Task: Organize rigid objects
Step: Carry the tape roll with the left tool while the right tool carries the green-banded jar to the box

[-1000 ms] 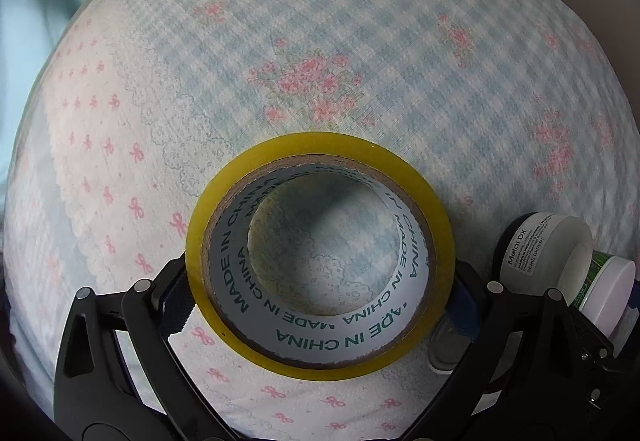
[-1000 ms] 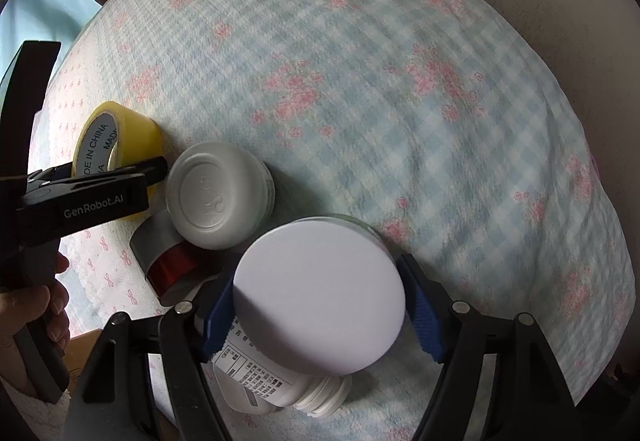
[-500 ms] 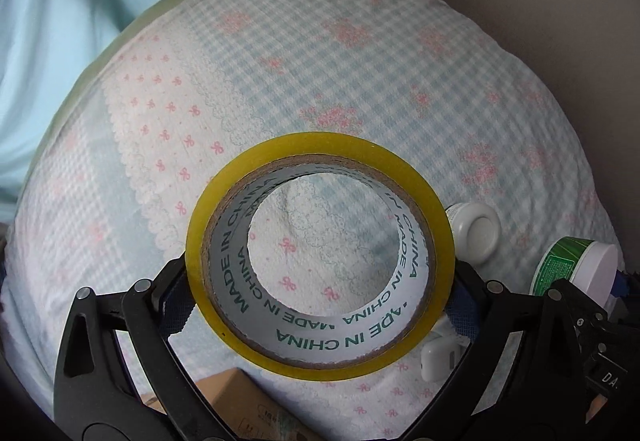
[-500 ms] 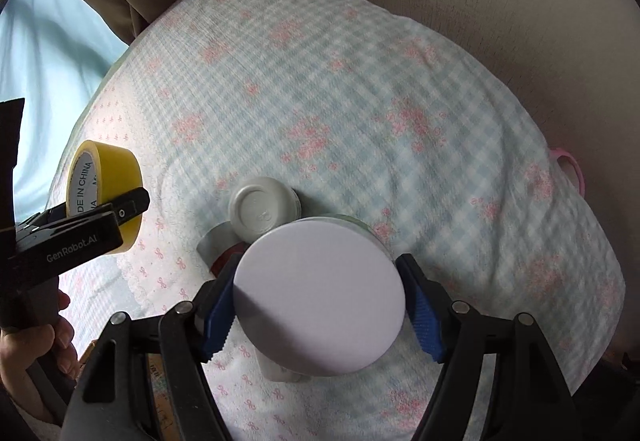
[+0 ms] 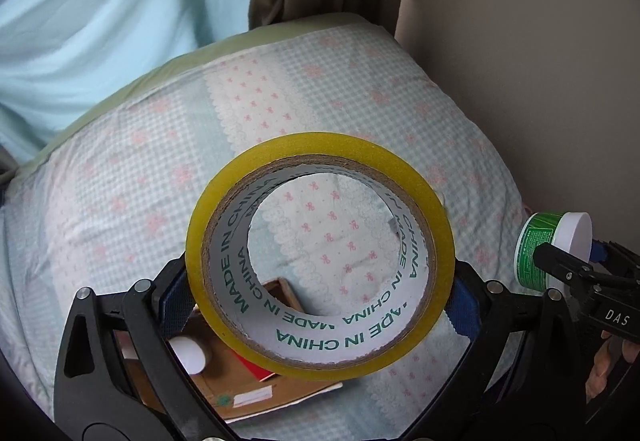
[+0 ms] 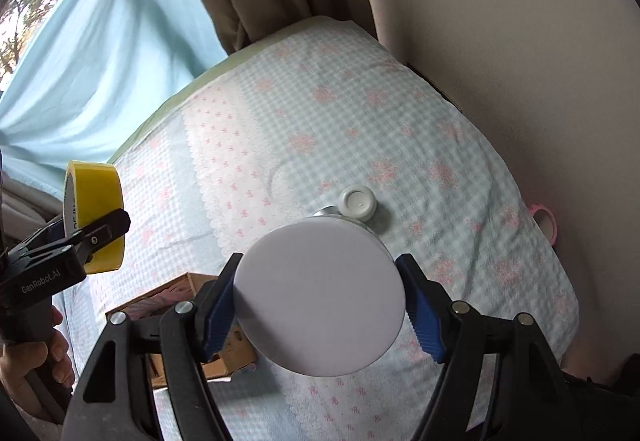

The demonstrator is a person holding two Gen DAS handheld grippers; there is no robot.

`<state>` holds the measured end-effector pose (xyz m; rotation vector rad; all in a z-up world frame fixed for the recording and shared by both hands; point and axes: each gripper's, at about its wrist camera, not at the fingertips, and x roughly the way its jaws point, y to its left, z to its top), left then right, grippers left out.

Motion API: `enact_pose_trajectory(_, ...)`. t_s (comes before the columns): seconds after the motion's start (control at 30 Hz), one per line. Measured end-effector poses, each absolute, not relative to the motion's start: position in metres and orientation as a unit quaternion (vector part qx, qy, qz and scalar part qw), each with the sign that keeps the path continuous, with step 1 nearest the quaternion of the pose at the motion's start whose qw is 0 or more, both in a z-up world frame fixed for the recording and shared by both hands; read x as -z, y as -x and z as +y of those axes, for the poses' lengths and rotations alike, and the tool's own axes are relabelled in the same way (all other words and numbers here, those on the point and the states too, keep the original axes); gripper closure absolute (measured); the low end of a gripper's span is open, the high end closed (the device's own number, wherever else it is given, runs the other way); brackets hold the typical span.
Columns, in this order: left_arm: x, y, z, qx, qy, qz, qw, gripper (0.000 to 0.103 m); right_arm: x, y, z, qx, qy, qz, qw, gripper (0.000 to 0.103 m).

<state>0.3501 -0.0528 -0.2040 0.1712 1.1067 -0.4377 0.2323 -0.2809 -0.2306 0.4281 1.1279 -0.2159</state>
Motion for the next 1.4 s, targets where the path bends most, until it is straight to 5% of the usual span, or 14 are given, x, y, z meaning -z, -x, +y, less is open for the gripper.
enact_pose_trajectory(0.33,0.192,-0.301,0.102,0.153,-0.042,0.520,0.839,0.004,0.203,-0.218,-0.149,0.042,-0.175,0.529,0.829,0.033)
enact_pose_trajectory(0.67,0.244,-0.269,0.191,0.135,-0.026,0.549,0.825,0.004,0.231,-0.226,-0.047,0.014,-0.159,0.553,0.818,0.033)
enact_pose_trajectory(0.93,0.313,-0.269,0.209,0.121,-0.046,0.562,0.817,0.004,0.294,-0.247,-0.004,-0.014,-0.109,0.596,0.796,0.033)
enact_pose_trajectory(1.1,0.373,-0.269,0.198,0.114,-0.067,0.573,0.809,0.004,0.347,-0.253,0.022,-0.025,0.032,0.602,0.798,0.033)
enact_pose_trajectory(1.4,0.416,-0.267,0.176,0.121,-0.141,0.549,0.815,0.004,0.408,-0.254,0.006,-0.028,0.038,0.602,0.797,0.036)
